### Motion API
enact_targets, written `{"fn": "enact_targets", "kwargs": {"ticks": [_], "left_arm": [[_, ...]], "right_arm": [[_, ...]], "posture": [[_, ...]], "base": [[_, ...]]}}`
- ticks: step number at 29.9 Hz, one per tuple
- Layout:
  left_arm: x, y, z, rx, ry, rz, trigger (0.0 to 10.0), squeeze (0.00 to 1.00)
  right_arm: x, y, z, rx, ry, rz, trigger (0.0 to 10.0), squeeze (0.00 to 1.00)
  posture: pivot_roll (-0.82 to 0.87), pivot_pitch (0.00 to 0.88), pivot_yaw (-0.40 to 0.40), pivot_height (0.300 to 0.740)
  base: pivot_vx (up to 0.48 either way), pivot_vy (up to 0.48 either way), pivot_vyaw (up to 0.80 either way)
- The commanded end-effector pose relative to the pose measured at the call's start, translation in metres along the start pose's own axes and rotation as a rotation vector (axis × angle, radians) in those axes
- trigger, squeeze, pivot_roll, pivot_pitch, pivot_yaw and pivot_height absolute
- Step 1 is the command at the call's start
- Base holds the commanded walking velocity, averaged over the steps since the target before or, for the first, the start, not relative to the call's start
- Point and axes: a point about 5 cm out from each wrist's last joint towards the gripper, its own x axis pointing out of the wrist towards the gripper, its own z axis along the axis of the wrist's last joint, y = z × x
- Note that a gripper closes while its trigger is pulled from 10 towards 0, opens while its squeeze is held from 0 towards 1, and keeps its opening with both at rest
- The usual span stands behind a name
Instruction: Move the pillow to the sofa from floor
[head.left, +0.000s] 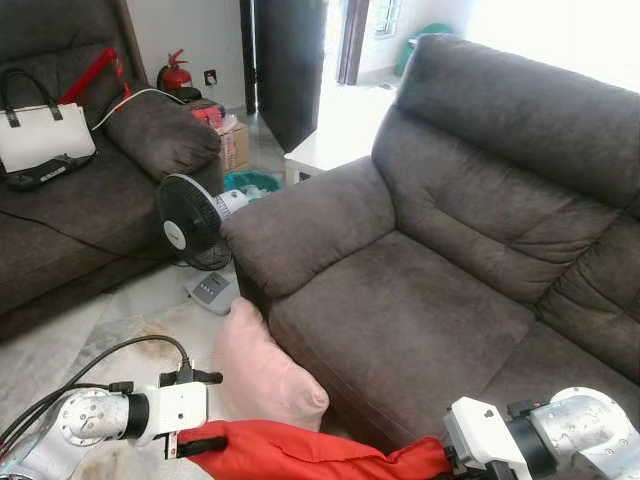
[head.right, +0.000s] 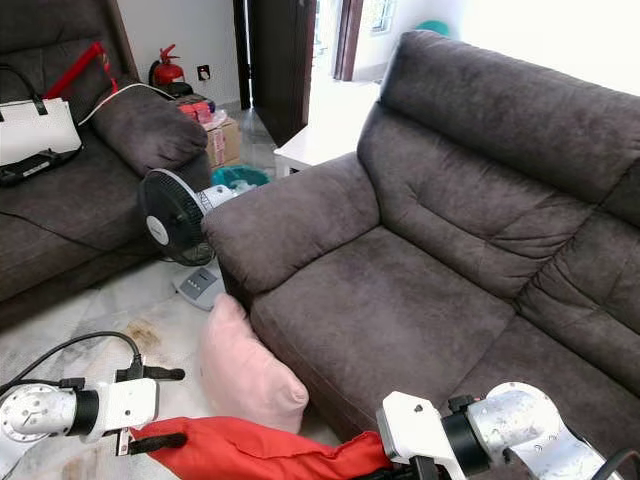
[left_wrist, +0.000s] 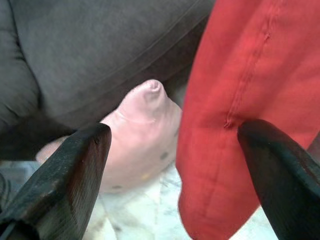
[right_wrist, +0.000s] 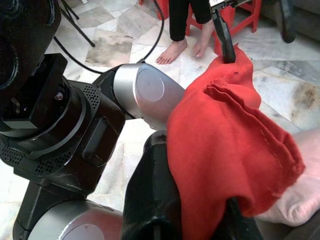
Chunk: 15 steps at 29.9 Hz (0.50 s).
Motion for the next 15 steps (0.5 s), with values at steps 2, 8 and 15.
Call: {"fn": "enact_targets", "kwargs": {"ticks": [2,8,15], "left_arm": [[0.002,-0.006,0.002,-0.031,-0.031,-0.055,10.0,0.0],[-0.003,-0.012,0.014,-0.156,-0.088,-0.16,10.0,0.0],[-0.005,-0.015,0.027,-0.221,-0.131,-0.236,10.0,0.0]], "right_arm": [[-0.007,-0.002,0.014,-0.073,-0.026,0.0,10.0,0.0],[-0.007,-0.002,0.014,-0.072,-0.022,-0.002,10.0,0.0],[-0.004,-0.003,0.012,-0.07,-0.021,-0.002,10.0,0.0]], "posture": [[0.09,0.0,-0.094,0.74],[0.09,0.0,-0.097,0.74],[0.1,0.0,-0.1,0.74]], "base": [[0.0,0.0,0.0],[0.0,0.0,0.0],[0.0,0.0,0.0]]}}
